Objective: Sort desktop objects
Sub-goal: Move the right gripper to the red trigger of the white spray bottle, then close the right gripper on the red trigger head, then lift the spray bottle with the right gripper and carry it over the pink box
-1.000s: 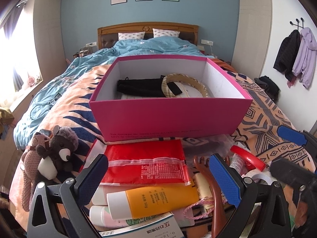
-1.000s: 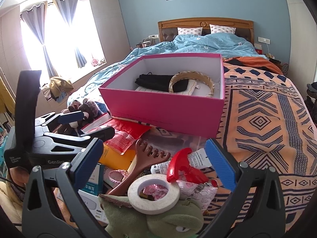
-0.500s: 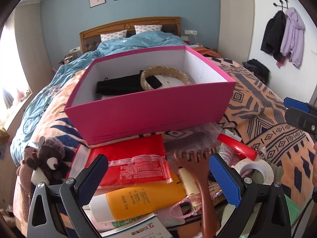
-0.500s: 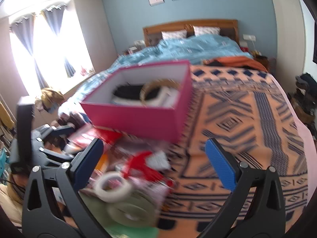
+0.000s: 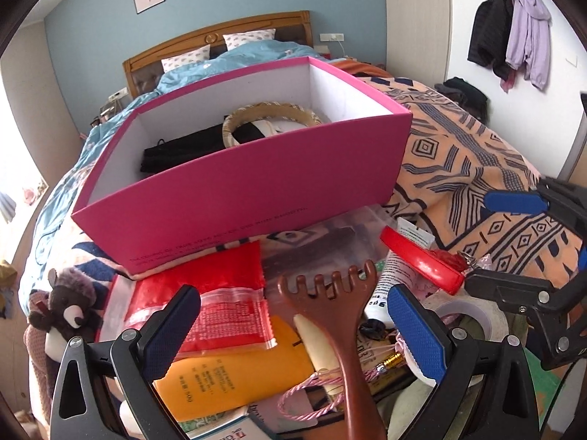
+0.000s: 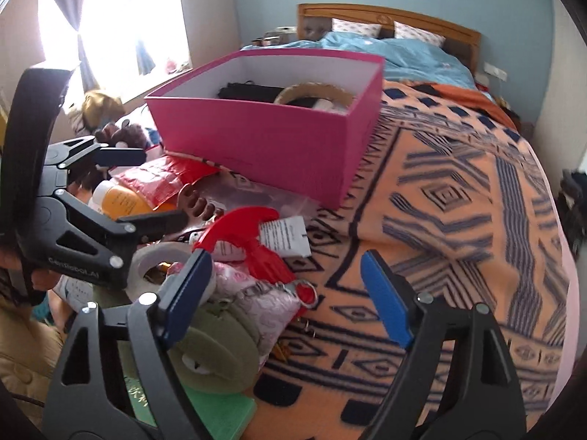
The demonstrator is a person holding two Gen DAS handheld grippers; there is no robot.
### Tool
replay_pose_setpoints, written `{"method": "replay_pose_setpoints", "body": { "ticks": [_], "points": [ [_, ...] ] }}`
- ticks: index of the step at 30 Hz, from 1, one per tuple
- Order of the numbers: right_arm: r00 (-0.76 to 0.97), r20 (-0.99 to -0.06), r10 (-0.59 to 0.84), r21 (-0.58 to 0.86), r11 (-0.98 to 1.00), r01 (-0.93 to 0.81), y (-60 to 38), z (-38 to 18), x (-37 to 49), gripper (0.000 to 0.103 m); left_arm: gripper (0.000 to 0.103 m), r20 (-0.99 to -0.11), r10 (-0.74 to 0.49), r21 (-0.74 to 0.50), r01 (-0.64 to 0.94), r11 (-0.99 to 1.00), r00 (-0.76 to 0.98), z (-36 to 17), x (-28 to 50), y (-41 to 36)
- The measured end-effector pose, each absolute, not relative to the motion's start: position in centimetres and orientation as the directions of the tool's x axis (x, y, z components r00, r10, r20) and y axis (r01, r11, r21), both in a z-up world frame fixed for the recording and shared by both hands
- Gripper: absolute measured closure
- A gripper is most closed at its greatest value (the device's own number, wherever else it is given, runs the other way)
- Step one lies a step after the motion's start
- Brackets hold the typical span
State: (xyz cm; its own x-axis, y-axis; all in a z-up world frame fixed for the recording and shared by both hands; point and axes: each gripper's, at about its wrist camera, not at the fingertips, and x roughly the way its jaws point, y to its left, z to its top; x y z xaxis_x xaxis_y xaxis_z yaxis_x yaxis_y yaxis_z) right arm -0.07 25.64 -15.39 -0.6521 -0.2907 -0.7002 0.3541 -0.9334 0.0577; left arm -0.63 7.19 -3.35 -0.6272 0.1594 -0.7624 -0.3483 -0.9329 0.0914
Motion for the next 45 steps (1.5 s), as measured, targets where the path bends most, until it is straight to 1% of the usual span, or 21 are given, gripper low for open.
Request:
{"method": "replay_pose_setpoints", "body": {
  "ticks": [3,5,6,9,11,13,18,20,23,25,29,31,36,39,45],
  "points": [
    [-0.644,-0.711,-0.284,0.014,-0.92,0.391,25.5,-15.2,-0.5,0.019,0.0,-0.764,0.17,0.094,-0.368,-0.925,-0.622,-3.4,-0.8,7.4],
    [-0.646,-0.719,-0.256,-0.029,-0.918,0.396,25.4,-15.1,-0.7,0.023,0.0,-0.77,0.166,0.097,-0.37,-0.924,-0.617,-3.5,-1.0,7.6],
    [-0.643,-0.725,-0.247,-0.044,-0.915,0.401,25.6,-15.0,-0.8,0.026,0.0,-0.772,0.172,0.094,-0.377,-0.922,-0.612,-3.6,-1.1,7.6],
    [-0.614,-0.745,-0.261,-0.039,-0.902,0.43,25.7,-15.4,-1.2,0.028,0.0,-0.779,0.182,0.087,-0.391,-0.916,-0.6,-3.7,-1.5,7.9],
    [-0.595,-0.764,-0.249,-0.069,-0.886,0.459,25.1,-16.1,-1.5,0.03,0.0,-0.783,0.183,0.093,-0.403,-0.911,-0.595,-3.8,-1.8,8.2],
    [-0.578,-0.771,-0.267,-0.065,-0.87,0.488,24.8,-16.3,-1.9,0.035,0.0,-0.79,0.195,0.084,-0.418,-0.904,-0.581,-3.9,-2.1,8.4],
    [-0.552,-0.782,-0.291,-0.067,-0.84,0.539,24.2,-16.5,-3.2,0.035,0.0,-0.81,0.217,0.058,-0.443,-0.895,-0.545,-4.2,-3.2,8.8],
    [-0.538,-0.787,-0.301,-0.064,-0.828,0.557,24.0,-16.5,-3.6,0.037,0.0,-0.814,0.224,0.045,-0.443,-0.895,-0.535,-4.4,-3.7,9.0],
    [-0.512,-0.792,-0.333,-0.043,-0.806,0.591,23.6,-16.6,-4.1,0.044,0.001,-0.819,0.223,0.038,-0.438,-0.898,-0.529,-4.6,-4.2,9.2],
    [-0.484,-0.8,-0.356,-0.01,-0.798,0.603,23.6,-16.9,-4.7,0.052,0.001,-0.821,0.23,0.026,-0.437,-0.899,-0.522,-4.7,-4.6,9.1],
    [-0.45,-0.799,-0.398,0.043,-0.785,0.618,23.6,-17.2,-5.2,0.06,0.001,-0.823,0.238,0.013,-0.436,-0.9,-0.516,-4.9,-4.8,9.0],
    [-0.433,-0.798,-0.42,0.067,-0.775,0.629,23.5,-17.3,-5.3,0.073,0.001,-0.823,0.239,0.013,-0.437,-0.899,-0.516,-4.9,-4.8,8.9],
    [-0.453,-0.792,-0.409,0.065,-0.794,0.604,23.8,-16.9,-5.4,0.08,0.001,-0.813,0.243,0.009,-0.429,-0.903,-0.529,-4.6,-4.7,8.4],
    [-0.485,-0.78,-0.395,0.066,-0.823,0.564,24.9,-16.4,-5.5,0.089,0.001,-0.806,0.246,0.01,-0.429,-0.903,-0.538,-4.4,-4.6,8.2],
    [-0.548,-0.73,-0.407,0.14,-0.875,0.463,27.8,-15.4,-5.7,0.088,0.001,-0.771,0.322,-0.023,-0.482,-0.876,-0.549,-3.2,-3.9,8.8]
  ]
}}
